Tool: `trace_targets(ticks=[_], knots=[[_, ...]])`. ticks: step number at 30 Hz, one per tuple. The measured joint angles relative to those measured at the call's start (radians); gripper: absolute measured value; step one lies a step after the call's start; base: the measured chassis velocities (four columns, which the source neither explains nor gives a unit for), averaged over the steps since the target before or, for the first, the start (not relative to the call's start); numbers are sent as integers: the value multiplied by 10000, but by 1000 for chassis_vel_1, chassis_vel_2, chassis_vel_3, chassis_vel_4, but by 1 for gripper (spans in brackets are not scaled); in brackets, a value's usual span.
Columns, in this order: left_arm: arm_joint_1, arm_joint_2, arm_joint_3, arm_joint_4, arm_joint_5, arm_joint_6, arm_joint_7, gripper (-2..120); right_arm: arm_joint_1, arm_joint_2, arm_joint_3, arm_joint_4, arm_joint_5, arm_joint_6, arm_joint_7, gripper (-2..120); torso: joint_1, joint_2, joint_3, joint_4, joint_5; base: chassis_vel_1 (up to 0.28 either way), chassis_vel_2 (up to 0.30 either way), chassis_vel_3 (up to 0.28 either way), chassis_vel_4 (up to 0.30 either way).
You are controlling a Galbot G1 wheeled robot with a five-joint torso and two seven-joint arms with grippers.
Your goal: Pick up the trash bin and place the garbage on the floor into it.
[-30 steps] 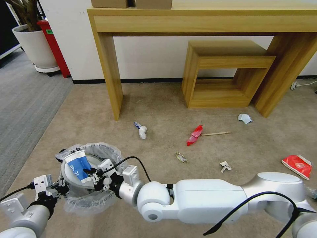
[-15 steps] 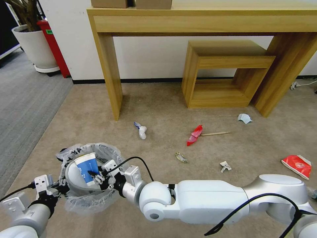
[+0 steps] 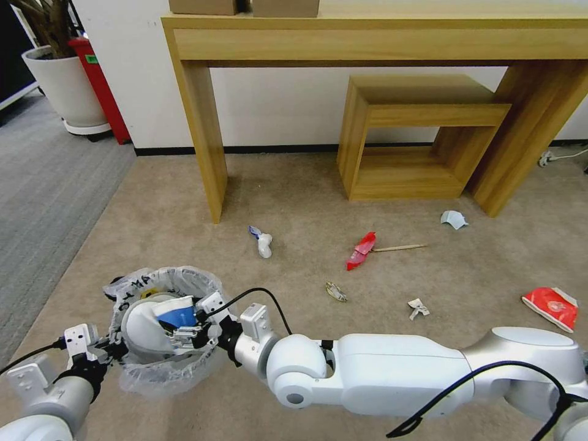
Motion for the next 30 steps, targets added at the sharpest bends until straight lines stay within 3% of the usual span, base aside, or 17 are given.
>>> trace_targets(ticks=[10, 16, 19, 21, 23, 24, 26, 30], knots=[[143, -101, -72, -96, 30, -24, 5, 1, -369, -227, 818, 264, -348, 408, -355, 100, 0, 0, 0, 1, 0, 0, 0, 0, 0], [277, -180, -142, -262, 107, -31, 12, 1, -1034, -510, 2242, 510, -584, 718, -642, 100, 0, 0, 0, 3, 2, 0, 0, 0, 0], [301, -191, -157, -319, 365, -100, 116, 1, -1768, -1274, 3910, 681, -770, 837, -838, 100, 0, 0, 0, 1, 2, 0, 0, 0, 0], [312, -182, -156, -345, 380, -108, 134, 1, -2017, -1595, 4468, 739, -875, 958, -894, 100, 0, 0, 0, -1, 1, 0, 0, 0, 0], [268, -101, -122, -367, 386, -122, 171, 1, -2868, -2362, 6159, 876, -1237, 1334, -960, 100, 0, 0, 0, -2, 4, 0, 0, 0, 0], [268, -101, -122, -367, 386, -122, 171, 1, -2868, -2362, 6159, 876, -1237, 1334, -960, 100, 0, 0, 0, -2, 4, 0, 0, 0, 0], [196, -30, -82, -380, 426, -143, 218, 1, -4003, -2927, 7842, 1096, -1771, 1484, -1060, 100, 0, 0, 0, -4, 3, 0, 0, 0, 0], [189, -40, -55, -448, 422, -177, 296, 1, -4944, -3111, 9002, 1225, -2324, 1566, -879, 100, 0, 0, 0, 0, 3, 0, 0, 0, 0]])
